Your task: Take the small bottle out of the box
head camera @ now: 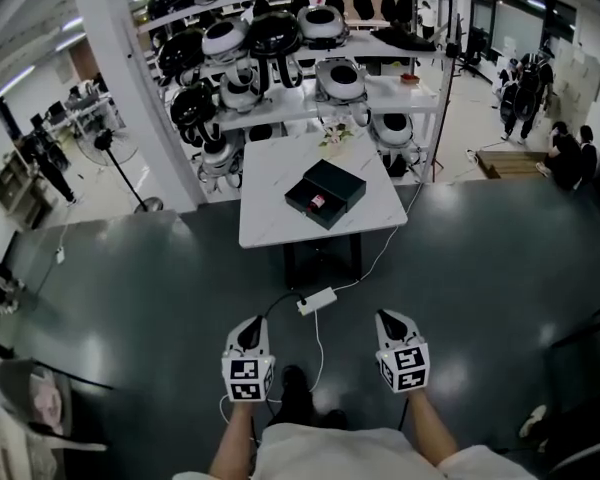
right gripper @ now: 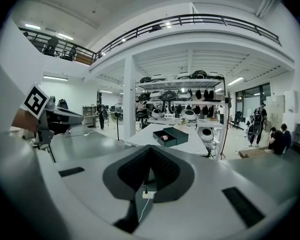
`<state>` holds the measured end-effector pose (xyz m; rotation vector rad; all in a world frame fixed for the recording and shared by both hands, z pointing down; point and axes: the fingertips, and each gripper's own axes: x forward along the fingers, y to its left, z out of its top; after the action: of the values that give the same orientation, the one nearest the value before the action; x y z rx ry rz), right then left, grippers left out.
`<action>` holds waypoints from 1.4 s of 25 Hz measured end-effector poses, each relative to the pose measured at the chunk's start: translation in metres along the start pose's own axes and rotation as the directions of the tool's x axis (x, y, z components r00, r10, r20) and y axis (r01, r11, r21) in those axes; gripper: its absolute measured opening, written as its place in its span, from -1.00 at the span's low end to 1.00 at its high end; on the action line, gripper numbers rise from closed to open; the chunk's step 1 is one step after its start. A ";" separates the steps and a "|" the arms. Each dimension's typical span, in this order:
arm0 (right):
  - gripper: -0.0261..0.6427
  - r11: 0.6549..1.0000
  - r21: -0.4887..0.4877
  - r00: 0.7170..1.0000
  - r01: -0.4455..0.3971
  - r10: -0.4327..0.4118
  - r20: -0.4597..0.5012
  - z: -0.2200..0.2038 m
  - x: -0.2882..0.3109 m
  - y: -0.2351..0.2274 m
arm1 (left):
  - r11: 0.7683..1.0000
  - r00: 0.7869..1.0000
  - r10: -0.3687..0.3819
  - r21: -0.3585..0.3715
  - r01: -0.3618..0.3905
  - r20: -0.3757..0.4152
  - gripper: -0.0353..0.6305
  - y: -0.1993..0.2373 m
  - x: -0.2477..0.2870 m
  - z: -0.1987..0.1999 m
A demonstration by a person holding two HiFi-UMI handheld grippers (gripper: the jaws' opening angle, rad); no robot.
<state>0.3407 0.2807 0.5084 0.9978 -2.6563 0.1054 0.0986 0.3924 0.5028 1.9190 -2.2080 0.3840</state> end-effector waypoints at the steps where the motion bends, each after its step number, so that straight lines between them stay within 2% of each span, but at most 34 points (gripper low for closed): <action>1: -0.86 1.000 0.000 1.000 -0.001 0.001 -0.002 0.000 0.003 0.000 | 1.000 1.000 -0.001 -0.001 0.001 -0.001 -0.84 0.001 0.003 0.000; 7: -0.86 1.000 -0.008 1.000 0.002 -0.002 -0.012 -0.001 0.042 -0.015 | 1.000 1.000 -0.014 -0.005 0.014 0.001 -0.84 0.008 0.049 -0.001; 13: -0.86 1.000 -0.024 1.000 0.015 -0.015 -0.012 0.014 0.097 -0.031 | 0.999 0.999 -0.045 -0.016 0.045 0.009 -0.84 0.031 0.111 0.008; 18: -0.86 0.999 -0.036 0.999 0.030 -0.031 -0.032 0.028 0.162 -0.044 | 0.997 0.997 -0.076 -0.025 0.076 0.005 -0.84 0.061 0.178 0.018; 26: -0.86 0.997 -0.049 0.997 0.061 -0.064 -0.045 0.074 0.270 -0.055 | 0.990 0.991 -0.137 -0.023 0.137 -0.001 -0.84 0.124 0.280 0.049; 35: -0.86 0.990 -0.066 0.991 0.122 -0.126 -0.053 0.108 0.369 -0.073 | 0.980 0.980 -0.198 -0.027 0.199 0.023 -0.84 0.183 0.383 0.077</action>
<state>0.0975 -0.0265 0.5148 1.1190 -2.5225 0.0231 -0.1351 0.0312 0.5354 2.1114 -1.9965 0.2997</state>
